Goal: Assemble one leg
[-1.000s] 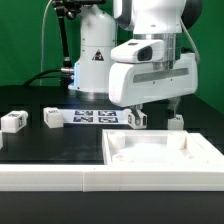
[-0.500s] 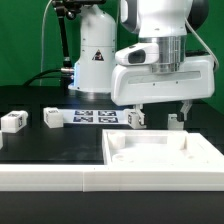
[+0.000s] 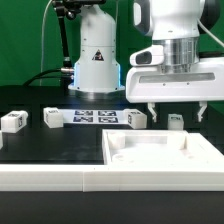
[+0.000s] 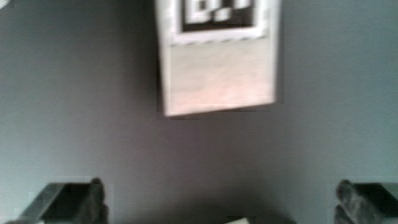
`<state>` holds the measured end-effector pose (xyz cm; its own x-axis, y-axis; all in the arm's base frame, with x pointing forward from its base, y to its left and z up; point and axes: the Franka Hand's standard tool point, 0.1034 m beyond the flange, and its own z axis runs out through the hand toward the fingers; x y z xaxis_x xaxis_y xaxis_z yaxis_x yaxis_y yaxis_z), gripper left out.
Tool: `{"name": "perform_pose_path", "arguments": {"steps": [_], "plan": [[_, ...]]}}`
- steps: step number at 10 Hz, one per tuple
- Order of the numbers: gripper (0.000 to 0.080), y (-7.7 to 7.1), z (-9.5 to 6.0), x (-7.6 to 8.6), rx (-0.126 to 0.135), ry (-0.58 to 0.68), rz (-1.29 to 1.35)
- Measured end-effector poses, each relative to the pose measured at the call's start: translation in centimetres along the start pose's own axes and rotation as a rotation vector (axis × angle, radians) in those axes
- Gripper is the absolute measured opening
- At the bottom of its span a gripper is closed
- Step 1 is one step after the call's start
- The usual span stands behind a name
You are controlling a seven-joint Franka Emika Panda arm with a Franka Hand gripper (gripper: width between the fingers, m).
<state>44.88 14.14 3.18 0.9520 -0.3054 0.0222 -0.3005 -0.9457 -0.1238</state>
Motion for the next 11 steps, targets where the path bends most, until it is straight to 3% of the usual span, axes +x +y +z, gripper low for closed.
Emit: {"name": "perform_pose_path", "arguments": {"steps": [4,5,11], "plan": [[0.0648,0.29,0.06,0.00,-0.011,-0.035,-0.029],[0.0648,0.73,0.23,-0.60,-0.033,-0.119,-0.056],[0.0648,0.53,0.06,-0.58,-0.076,-0.472,-0.076]]}}
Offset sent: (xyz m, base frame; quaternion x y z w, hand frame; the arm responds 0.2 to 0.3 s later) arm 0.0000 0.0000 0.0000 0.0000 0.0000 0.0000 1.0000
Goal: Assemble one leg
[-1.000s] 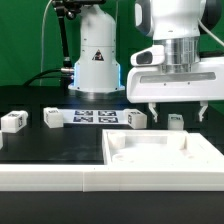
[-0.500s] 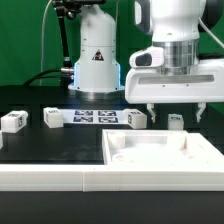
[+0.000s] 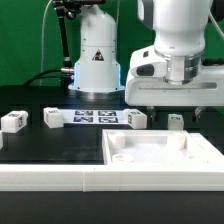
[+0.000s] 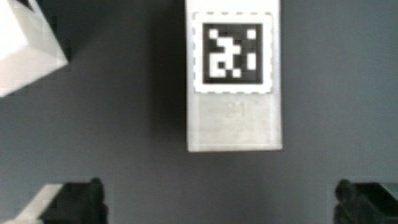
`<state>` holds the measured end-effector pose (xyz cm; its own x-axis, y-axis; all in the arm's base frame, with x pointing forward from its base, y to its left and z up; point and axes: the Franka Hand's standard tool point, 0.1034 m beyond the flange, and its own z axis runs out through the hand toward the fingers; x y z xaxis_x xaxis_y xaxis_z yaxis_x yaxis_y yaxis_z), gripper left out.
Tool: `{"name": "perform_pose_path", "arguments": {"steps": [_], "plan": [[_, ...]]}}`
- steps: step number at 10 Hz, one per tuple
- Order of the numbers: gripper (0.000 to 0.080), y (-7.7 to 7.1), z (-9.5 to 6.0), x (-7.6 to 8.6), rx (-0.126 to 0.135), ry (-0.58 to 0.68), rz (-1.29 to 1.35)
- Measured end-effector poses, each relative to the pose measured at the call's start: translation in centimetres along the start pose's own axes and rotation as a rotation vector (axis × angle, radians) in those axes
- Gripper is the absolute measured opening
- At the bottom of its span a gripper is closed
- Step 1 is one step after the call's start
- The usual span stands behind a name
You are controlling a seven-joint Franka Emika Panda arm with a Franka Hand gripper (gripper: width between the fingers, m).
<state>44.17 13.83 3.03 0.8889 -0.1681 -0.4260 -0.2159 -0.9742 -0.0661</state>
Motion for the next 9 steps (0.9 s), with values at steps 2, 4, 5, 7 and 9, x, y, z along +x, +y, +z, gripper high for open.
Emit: {"name": "perform_pose_path", "arguments": {"steps": [2,4,5,7,9], "plan": [[0.0648,-0.2,0.1,-0.2,-0.008,-0.117,0.003],[0.0648,-0.3,0.5,-0.4,-0.018,-0.211,0.005],[0.0648,-0.4,0.9,-0.6,-0.027,-0.268,0.004],[0.0648,-0.3,2.2,-1.4,-0.054,-0.444,0.008],[0.0648,0.4,3.3,-2.2,-0.073,-0.591,0.008]]}}
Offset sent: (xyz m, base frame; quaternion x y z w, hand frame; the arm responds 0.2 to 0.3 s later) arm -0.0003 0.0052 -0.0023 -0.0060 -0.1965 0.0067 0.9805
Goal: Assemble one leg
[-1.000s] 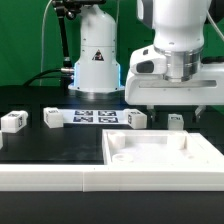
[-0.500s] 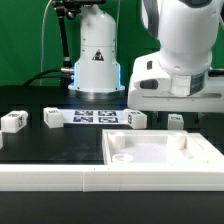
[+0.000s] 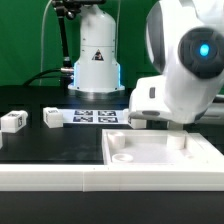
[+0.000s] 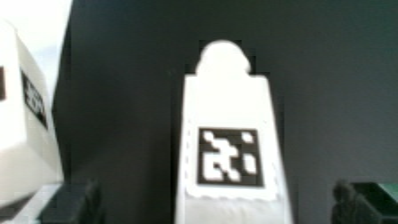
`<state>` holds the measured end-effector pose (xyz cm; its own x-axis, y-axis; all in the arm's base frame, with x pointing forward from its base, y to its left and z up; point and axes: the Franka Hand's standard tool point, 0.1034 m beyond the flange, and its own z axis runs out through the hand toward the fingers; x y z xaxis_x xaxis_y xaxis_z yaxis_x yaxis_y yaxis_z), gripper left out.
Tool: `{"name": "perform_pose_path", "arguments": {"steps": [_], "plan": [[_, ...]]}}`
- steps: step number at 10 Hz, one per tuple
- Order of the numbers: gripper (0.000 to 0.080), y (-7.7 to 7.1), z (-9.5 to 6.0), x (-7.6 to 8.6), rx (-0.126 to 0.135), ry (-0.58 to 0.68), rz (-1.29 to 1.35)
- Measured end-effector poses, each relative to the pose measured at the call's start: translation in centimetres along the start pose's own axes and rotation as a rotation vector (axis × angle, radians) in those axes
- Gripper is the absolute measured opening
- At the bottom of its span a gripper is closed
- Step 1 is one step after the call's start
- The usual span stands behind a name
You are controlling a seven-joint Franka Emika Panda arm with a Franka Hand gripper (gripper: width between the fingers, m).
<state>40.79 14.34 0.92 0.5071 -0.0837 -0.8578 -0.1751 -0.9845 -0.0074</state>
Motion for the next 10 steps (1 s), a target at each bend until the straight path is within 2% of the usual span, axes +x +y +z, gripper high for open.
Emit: {"name": "perform_pose_path", "arguments": {"steps": [1,4,6,7,8,10], "plan": [[0.0648,0.24,0.39,0.33,-0.002,-0.047,0.001],[0.0648,-0.17,0.49,0.45,-0.006,-0.047,-0.004],[0.0405,-0.14,0.51,0.47,-0.005,-0.047,-0.004],[0.0405,-0.14,0.51,0.46,-0.005,-0.048,-0.004],[0.0289,-0.14,0.51,0.46,-0.005,-0.048,-0.004],[0.0289,-0.14,0.51,0.46,-0.005,-0.048,-0.004]]}}
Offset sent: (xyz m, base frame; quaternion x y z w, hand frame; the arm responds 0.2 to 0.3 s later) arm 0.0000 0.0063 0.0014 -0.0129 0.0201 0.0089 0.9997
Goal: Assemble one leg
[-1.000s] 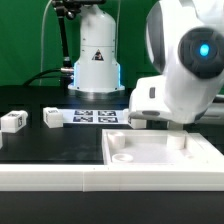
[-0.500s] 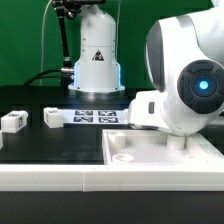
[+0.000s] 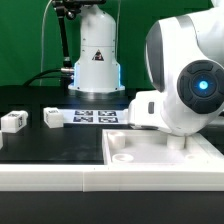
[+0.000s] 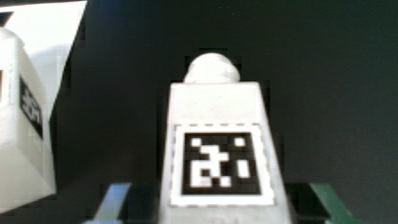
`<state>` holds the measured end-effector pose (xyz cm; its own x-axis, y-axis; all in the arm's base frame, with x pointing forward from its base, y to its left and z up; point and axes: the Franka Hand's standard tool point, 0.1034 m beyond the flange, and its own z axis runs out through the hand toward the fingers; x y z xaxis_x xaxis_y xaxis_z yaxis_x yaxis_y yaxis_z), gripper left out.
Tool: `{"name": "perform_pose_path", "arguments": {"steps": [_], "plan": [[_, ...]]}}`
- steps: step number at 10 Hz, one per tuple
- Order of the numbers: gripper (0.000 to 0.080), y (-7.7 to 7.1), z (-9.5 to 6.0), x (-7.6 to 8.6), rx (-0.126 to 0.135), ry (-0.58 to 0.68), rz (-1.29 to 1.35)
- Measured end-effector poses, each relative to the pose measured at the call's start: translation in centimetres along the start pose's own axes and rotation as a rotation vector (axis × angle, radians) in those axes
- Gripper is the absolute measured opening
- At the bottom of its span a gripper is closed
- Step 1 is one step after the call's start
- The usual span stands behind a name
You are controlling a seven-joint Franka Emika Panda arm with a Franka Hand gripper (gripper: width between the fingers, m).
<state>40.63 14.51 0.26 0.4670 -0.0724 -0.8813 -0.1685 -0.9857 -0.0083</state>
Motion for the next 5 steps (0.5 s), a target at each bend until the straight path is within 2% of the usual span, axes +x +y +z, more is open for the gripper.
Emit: {"name": "perform_pose_path", "arguments": {"steps": [5], "plan": [[0.0290,0.00,-0.03,-0.01,0.000,0.000,0.000]]}}
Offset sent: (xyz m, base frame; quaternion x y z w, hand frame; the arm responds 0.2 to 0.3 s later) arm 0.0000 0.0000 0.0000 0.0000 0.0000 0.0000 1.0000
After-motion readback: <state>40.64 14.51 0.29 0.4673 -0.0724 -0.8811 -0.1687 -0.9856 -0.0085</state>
